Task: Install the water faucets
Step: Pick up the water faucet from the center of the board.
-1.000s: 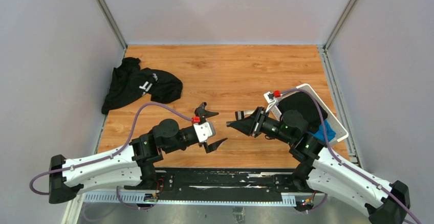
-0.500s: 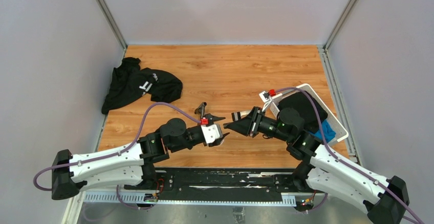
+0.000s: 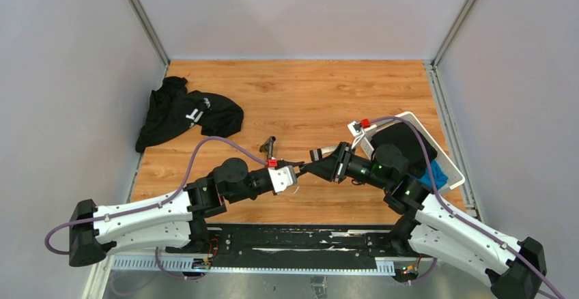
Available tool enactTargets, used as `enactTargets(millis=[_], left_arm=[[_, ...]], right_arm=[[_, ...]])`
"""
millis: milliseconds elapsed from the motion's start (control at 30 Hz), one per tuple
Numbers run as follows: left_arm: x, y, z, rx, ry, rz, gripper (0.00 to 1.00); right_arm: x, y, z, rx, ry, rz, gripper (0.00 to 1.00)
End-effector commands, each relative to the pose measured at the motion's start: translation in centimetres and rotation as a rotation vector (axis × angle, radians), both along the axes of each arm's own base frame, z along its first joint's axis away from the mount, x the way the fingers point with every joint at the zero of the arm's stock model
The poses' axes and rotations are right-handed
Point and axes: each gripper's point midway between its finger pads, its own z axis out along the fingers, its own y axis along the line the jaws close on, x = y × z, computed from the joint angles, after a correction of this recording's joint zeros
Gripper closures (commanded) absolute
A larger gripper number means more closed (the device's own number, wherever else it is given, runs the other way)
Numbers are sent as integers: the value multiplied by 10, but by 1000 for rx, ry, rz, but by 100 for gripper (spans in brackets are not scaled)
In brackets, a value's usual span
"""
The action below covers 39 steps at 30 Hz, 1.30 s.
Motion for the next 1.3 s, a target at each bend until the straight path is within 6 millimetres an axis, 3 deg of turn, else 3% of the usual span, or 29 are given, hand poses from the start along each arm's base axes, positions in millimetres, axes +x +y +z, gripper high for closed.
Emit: enactTargets(millis=[0,67,233,367,667,1000,1167,1267], left_arm=[[-7,-7,7,-29,-2,-41,91],[-6,-6,7,-31,0,-35,100],[-11,-3,8,-7,-20,-63,100],[-17,3,4,57,-40,-98,100],[-24,20,11,88,-47,-104,100],[-33,21,15,95,-55,-155,100],[-35,22,17,95,-64,-164,100],[-36,23,16,104,-66,-172,100]], right_arm=[[-5,-1,43,79,-90,17,100],[-5,-2,44,72,-96,14,100],[-7,-3,46,49,-107,20,98],[-10,-2,46,18,-114,47,67],[-34,11,35,-50,-85,245,42],[-44,23,22,-98,-10,376,33],[-48,28,21,-72,18,414,33],[-48,28,18,-77,24,418,38]])
